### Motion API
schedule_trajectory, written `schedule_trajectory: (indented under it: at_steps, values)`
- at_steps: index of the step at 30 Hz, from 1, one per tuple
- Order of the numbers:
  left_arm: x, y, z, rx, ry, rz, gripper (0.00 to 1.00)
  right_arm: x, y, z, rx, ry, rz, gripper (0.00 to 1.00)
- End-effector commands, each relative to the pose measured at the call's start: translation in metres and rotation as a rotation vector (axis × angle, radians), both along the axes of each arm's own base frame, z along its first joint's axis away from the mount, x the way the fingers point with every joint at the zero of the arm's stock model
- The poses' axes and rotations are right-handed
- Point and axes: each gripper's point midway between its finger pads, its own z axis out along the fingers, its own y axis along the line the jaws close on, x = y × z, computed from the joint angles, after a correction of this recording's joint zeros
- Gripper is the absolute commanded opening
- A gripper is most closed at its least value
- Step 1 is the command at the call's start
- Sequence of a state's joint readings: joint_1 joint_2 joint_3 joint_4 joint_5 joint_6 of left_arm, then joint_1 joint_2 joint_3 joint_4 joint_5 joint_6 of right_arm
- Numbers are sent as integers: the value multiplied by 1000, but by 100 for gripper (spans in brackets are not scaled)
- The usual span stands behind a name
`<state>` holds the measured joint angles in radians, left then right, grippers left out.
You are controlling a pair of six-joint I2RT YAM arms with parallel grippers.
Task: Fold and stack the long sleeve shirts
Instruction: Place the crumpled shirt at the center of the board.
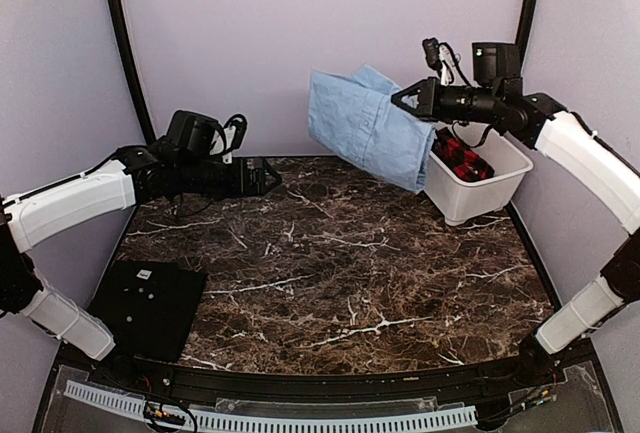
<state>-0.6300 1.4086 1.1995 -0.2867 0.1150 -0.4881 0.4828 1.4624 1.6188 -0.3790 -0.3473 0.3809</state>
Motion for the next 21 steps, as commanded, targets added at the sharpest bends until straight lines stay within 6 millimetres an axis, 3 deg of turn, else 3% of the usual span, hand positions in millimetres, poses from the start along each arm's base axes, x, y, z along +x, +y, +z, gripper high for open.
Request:
schedule_trajectory:
  at_steps: [1,4,7,9,11,17,21]
  values:
    - [4,32,12,35,-41,150,99,-38,52,-22,140,95,297,0]
    - [5,41,10,45,-40,188,99,-26,62,-77,89,223,300,0]
    - [6,43,3,43,-16,198,99,-1,63,-129,-27,313,216,33]
    - [6,40,-3,38,4,186,99,8,64,-154,-115,335,151,54]
    - [6,37,-10,34,23,169,99,6,66,-169,-180,344,122,67]
    - [1,18,-36,38,97,70,99,-25,71,-211,-269,373,111,73]
    - [-1,8,-53,44,144,18,99,-44,61,-244,-329,409,56,75]
